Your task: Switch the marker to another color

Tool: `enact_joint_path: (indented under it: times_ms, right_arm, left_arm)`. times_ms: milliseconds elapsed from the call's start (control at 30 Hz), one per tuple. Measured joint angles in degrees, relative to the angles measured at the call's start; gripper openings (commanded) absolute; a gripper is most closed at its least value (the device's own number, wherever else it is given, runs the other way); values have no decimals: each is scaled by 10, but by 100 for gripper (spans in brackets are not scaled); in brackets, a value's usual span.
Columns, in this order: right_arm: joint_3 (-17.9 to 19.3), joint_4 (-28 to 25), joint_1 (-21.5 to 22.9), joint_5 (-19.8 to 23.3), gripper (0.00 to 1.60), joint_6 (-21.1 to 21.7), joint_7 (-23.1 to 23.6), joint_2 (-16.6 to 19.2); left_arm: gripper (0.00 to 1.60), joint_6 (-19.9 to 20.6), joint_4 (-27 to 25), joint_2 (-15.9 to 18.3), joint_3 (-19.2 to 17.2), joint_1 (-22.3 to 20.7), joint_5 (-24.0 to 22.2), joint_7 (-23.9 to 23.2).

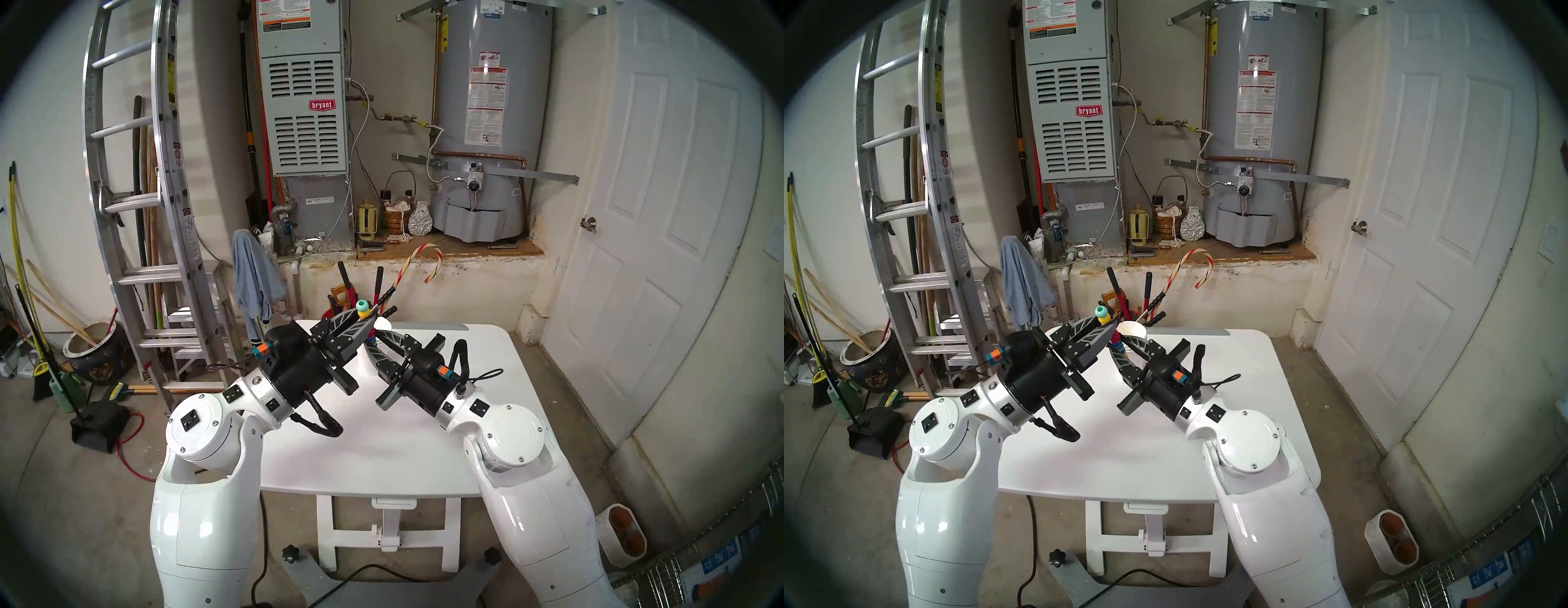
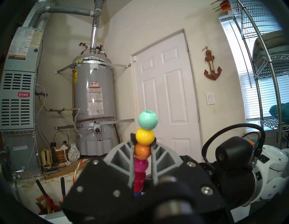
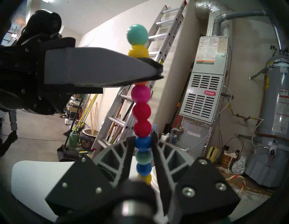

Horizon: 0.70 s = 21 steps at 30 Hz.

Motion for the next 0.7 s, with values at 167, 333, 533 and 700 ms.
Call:
enact_joint_path:
  times_ms: [167, 333, 533, 700]
  right_arm:
    - [-1, 1, 1, 0, 0, 0, -2, 0]
    - [-1, 2, 1, -1, 0, -4, -5, 0]
    - [-1, 4, 1, 0, 0, -10, -8, 0]
    - [2, 7, 1, 3, 0, -14, -8, 0]
  left_arm:
    - [0, 0, -1, -1, -1, 0, 0, 0]
    - [0, 1, -1, -4, -1, -1, -1, 4]
    - [0, 9, -6, -8, -2, -4, -2, 11]
    - [0, 20, -11, -10, -2, -6, -2, 15]
